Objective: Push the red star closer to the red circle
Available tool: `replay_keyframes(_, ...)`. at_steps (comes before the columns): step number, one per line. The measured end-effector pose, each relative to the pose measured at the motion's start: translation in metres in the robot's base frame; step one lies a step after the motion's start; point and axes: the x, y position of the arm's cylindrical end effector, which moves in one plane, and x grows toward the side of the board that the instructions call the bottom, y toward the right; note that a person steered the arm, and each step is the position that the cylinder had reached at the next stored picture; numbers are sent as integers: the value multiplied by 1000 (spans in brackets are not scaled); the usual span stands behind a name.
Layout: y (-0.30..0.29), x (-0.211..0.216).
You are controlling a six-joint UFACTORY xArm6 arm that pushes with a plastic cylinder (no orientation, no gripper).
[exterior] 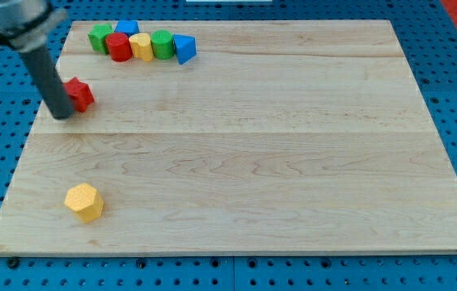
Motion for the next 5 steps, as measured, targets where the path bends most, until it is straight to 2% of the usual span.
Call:
replay_keyframes(1,-1,-39)
replay_keyframes(3,48,-60)
replay_keyframes(4,62,-49)
replay_keyframes(5,67,-19)
